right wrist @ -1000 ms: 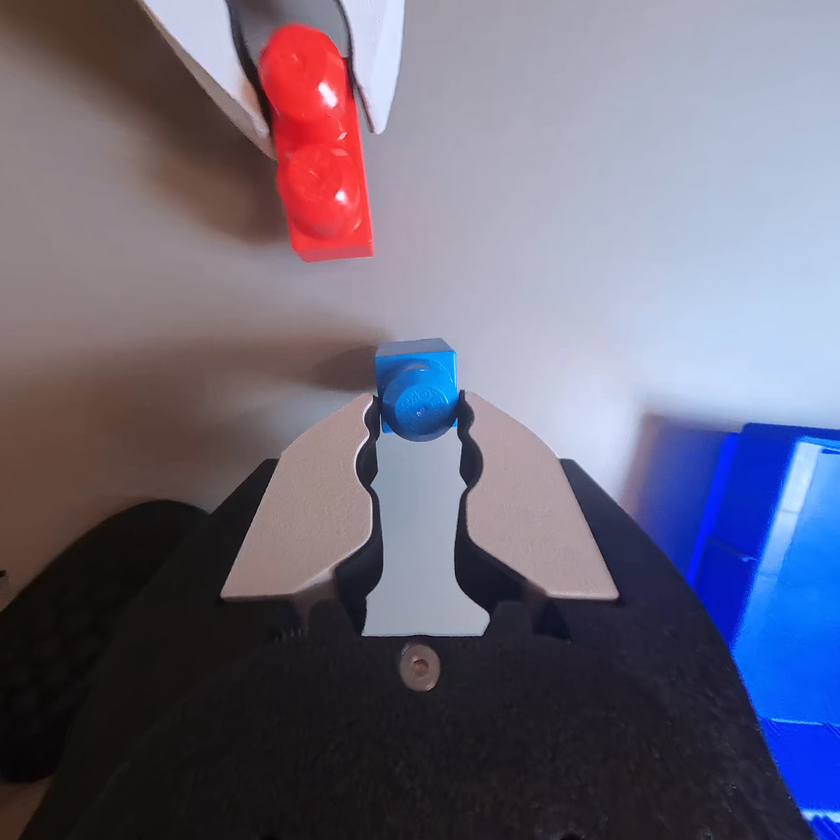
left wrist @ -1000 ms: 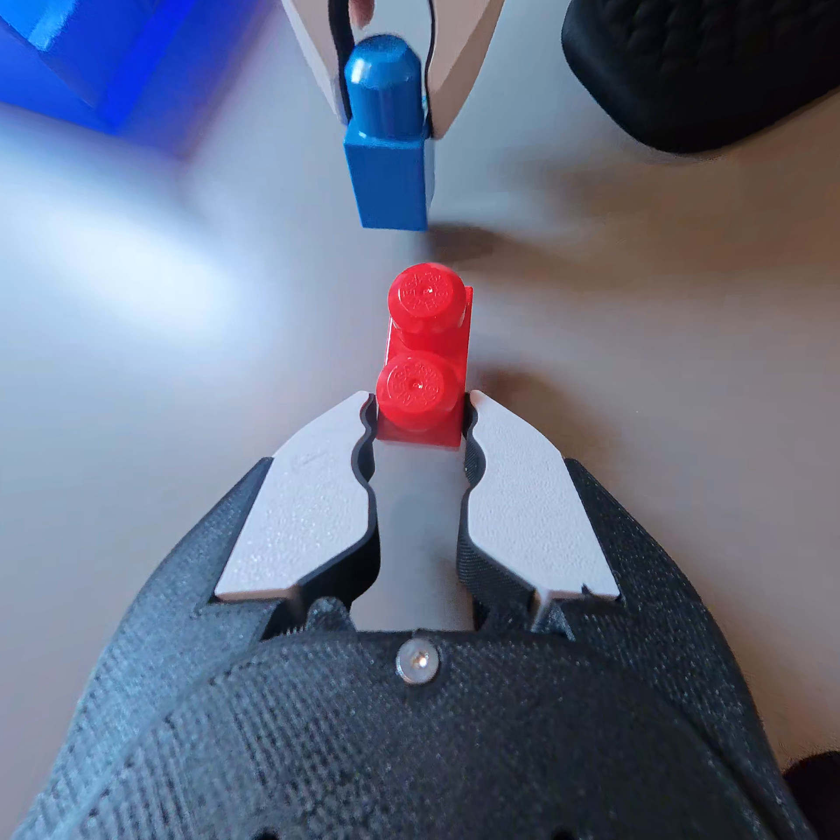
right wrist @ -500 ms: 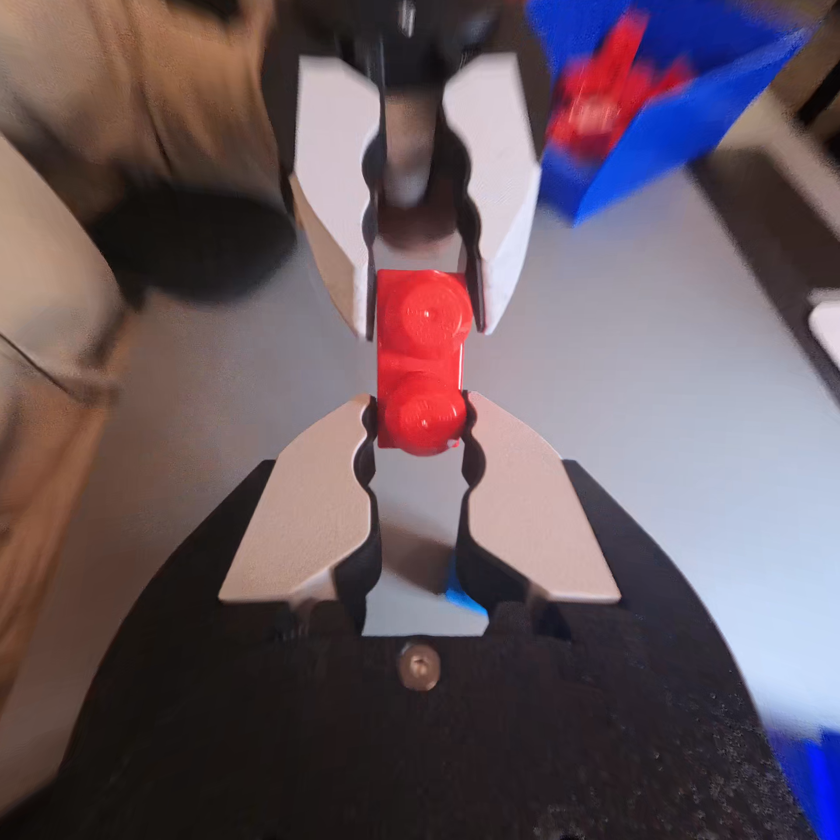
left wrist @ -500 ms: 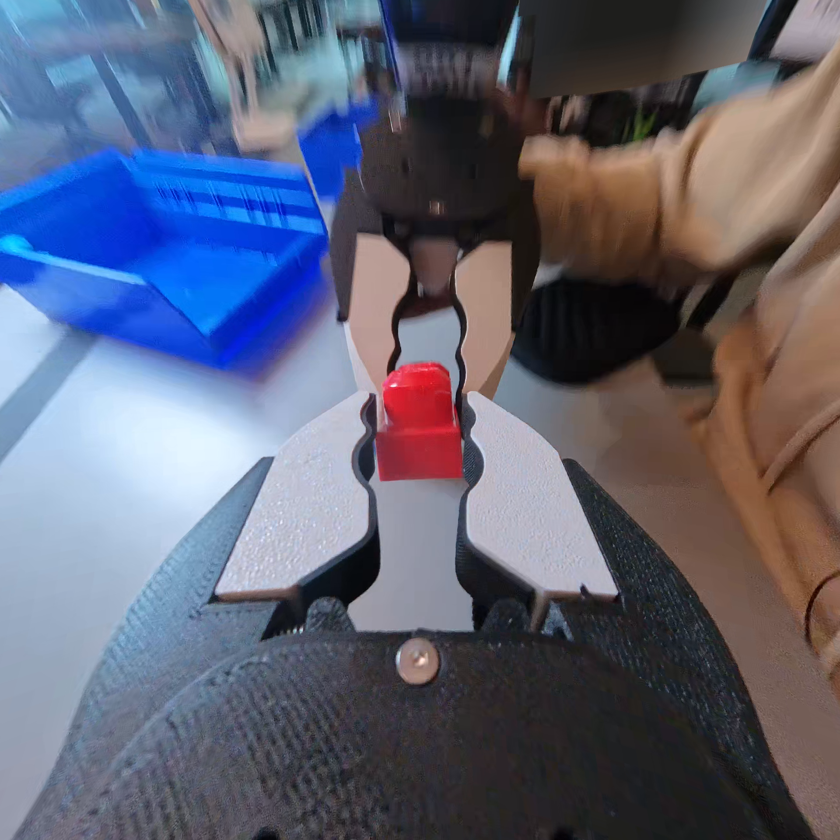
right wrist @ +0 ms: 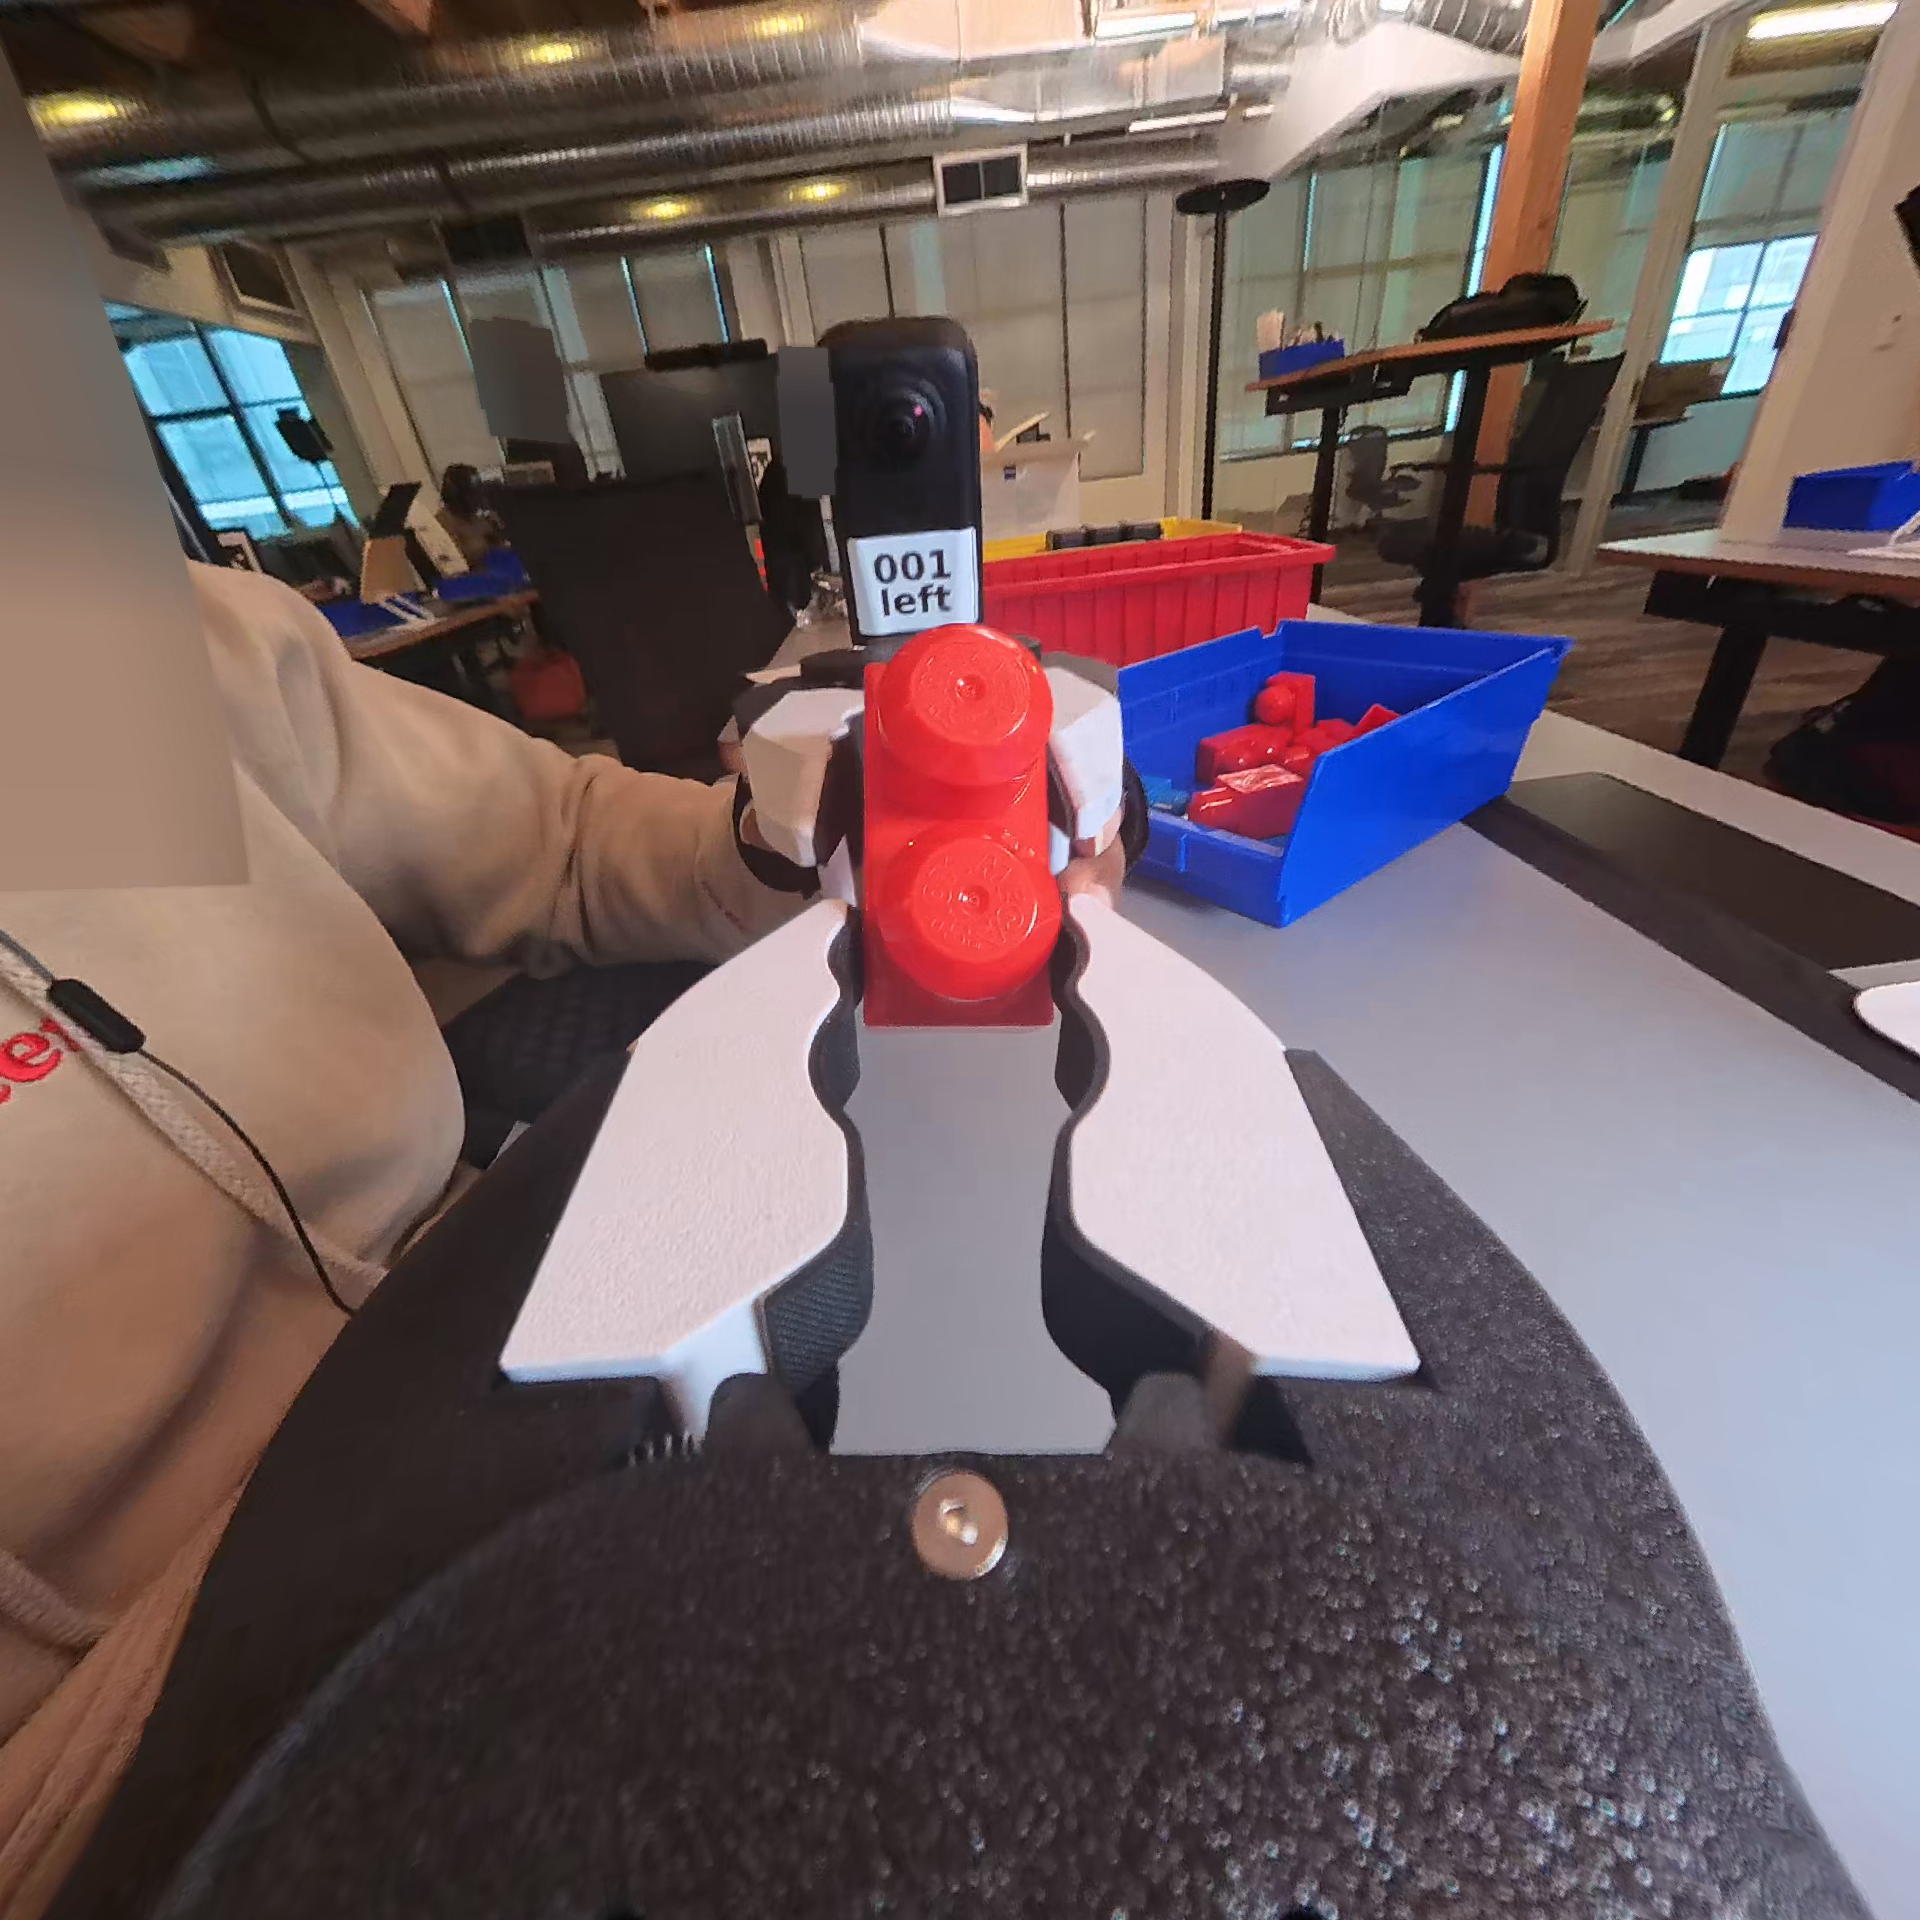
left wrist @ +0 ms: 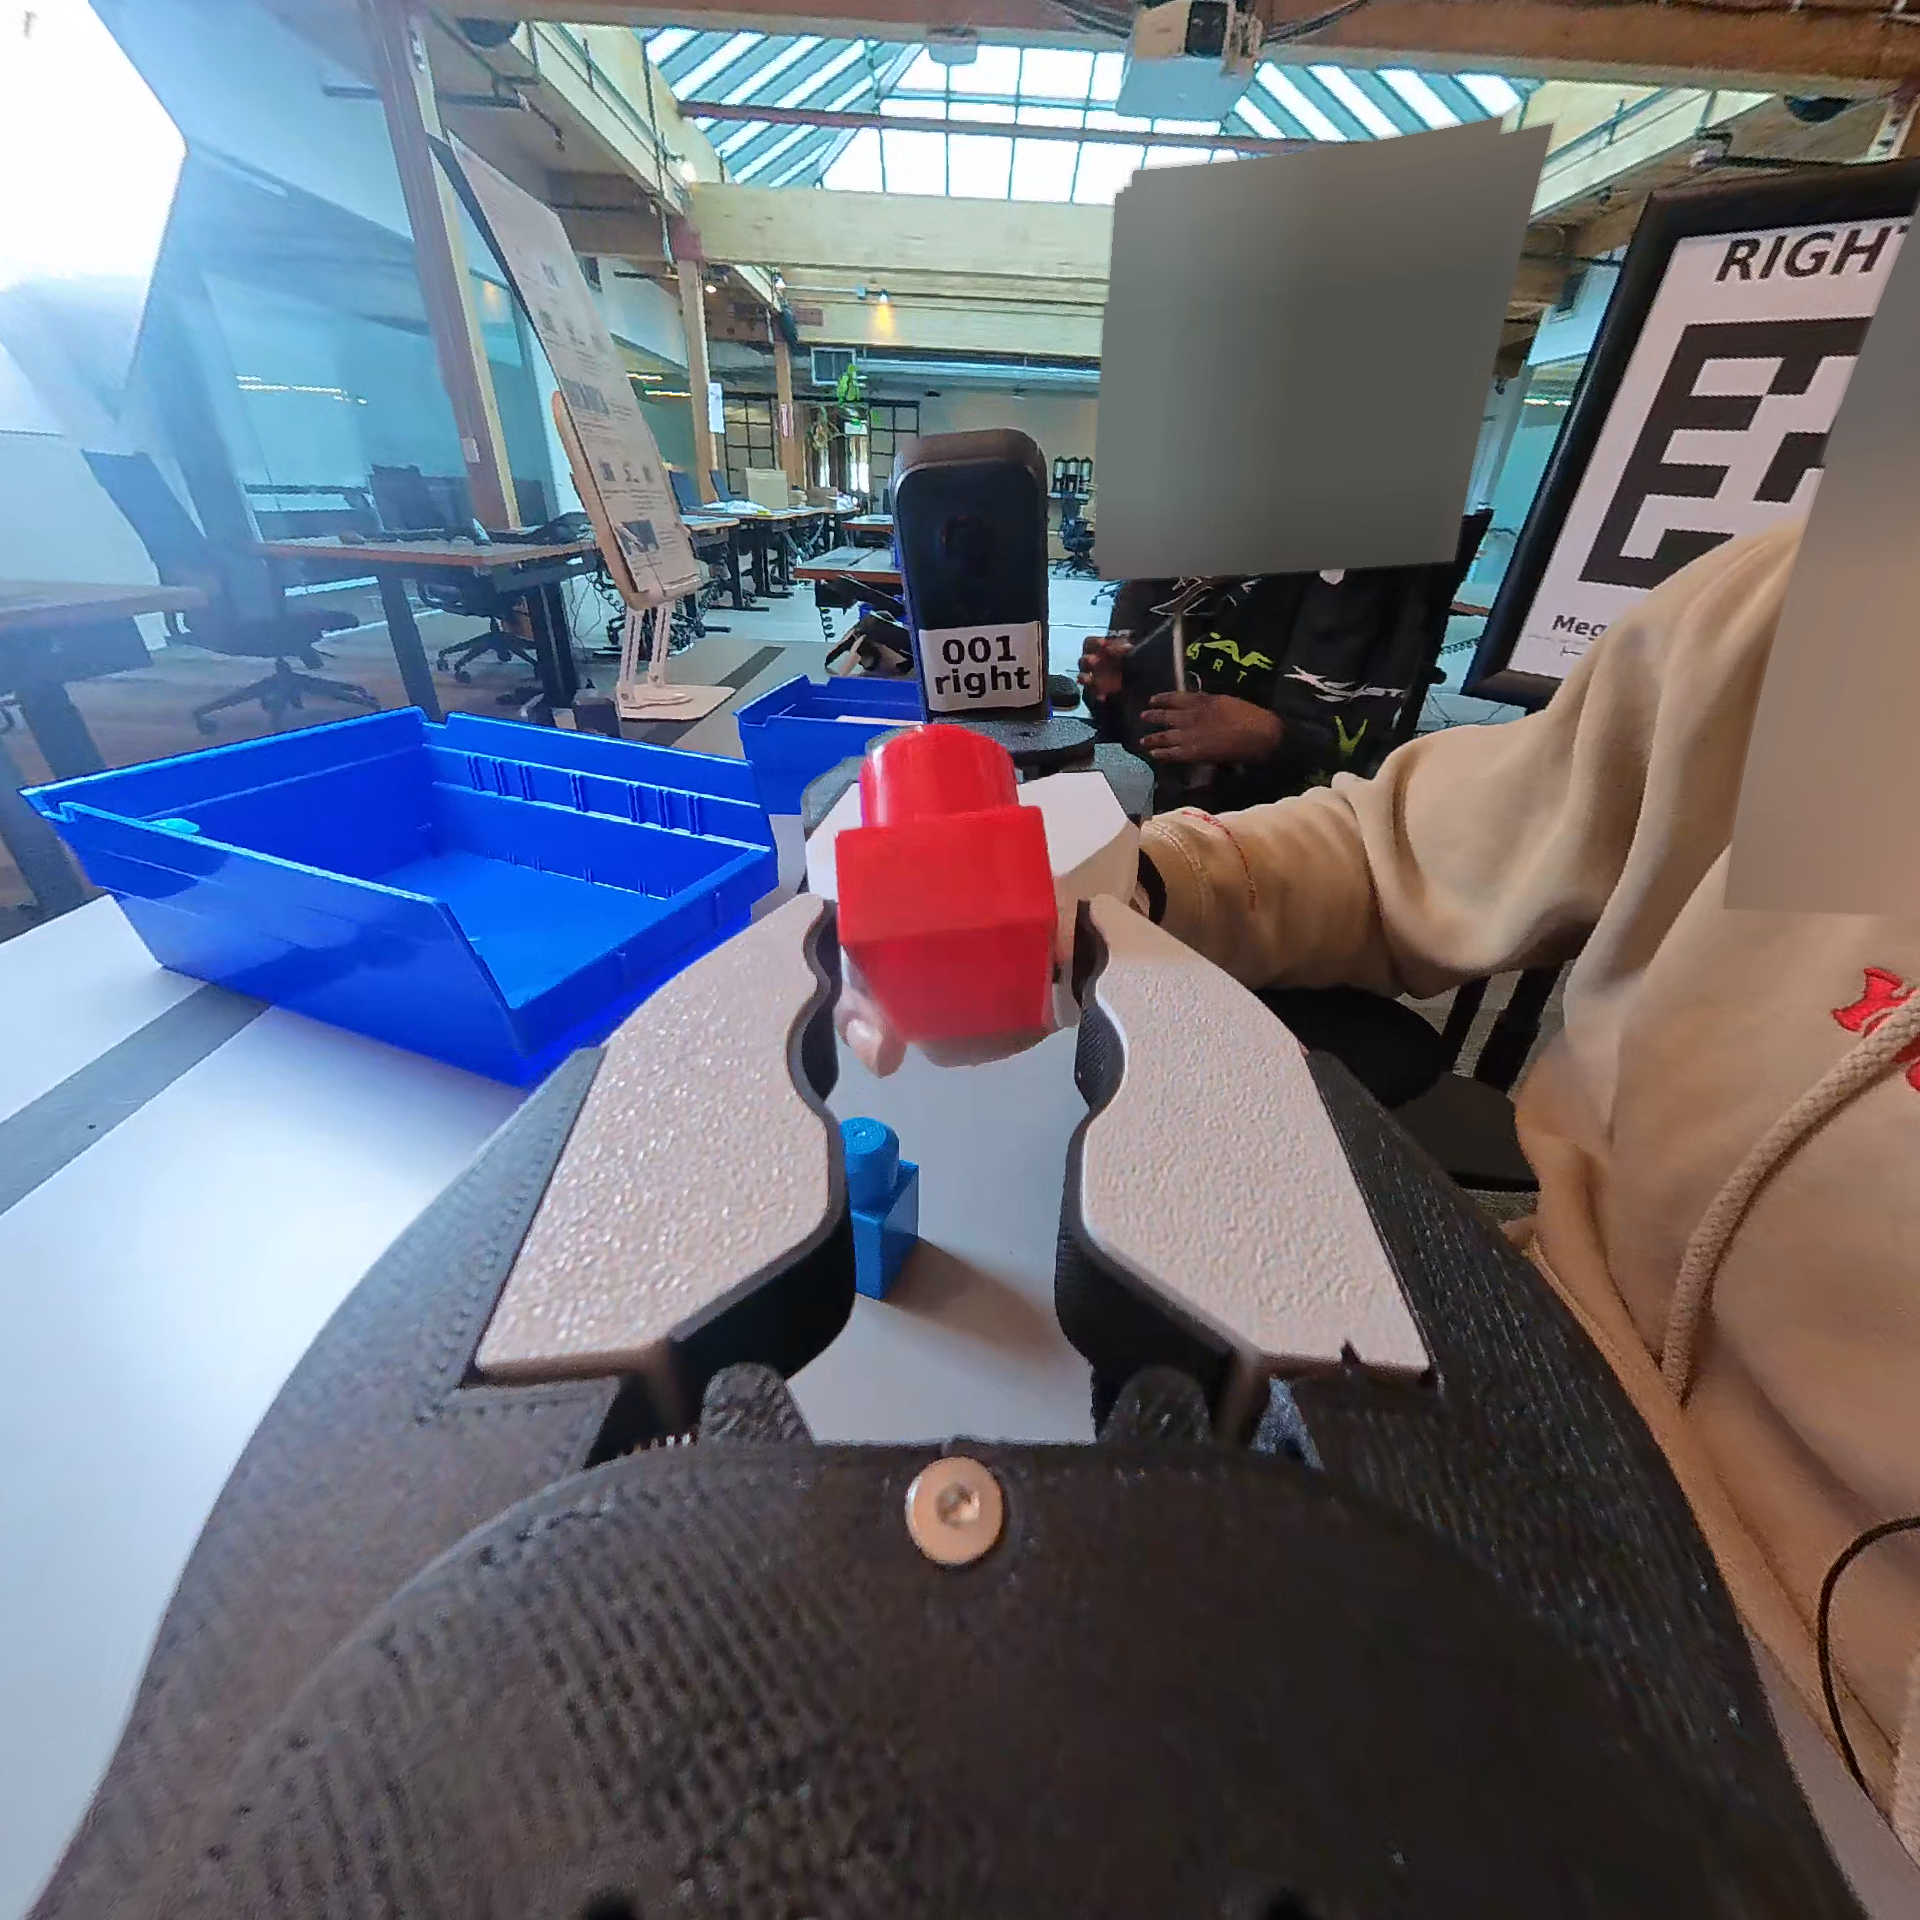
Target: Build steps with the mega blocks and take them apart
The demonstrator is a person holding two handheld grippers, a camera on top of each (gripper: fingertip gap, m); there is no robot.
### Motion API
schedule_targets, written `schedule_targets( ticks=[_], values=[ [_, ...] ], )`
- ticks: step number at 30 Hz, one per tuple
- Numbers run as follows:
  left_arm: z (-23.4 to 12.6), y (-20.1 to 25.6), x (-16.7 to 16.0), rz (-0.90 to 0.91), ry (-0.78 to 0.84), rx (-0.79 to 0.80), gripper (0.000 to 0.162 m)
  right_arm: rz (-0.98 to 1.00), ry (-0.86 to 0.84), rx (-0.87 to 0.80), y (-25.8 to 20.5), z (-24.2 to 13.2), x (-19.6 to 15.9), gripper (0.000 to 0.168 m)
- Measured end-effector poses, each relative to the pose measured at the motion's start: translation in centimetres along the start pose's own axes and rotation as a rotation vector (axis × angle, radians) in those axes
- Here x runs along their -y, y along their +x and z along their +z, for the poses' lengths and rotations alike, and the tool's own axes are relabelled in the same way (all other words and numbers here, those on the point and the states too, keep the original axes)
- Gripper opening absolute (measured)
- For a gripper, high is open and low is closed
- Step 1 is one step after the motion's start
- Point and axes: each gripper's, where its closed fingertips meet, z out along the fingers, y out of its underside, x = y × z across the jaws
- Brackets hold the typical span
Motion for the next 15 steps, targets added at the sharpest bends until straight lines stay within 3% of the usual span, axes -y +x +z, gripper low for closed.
schedule_targets(
  ticks=[15],
  values=[
    [-0.08, -0.76, -0.27, -0.091, 0.032, 0.014, 0.035, -0.012, -0.017, -0.057, 0.78, -0.14, -0.11, 0.035]
  ],
)
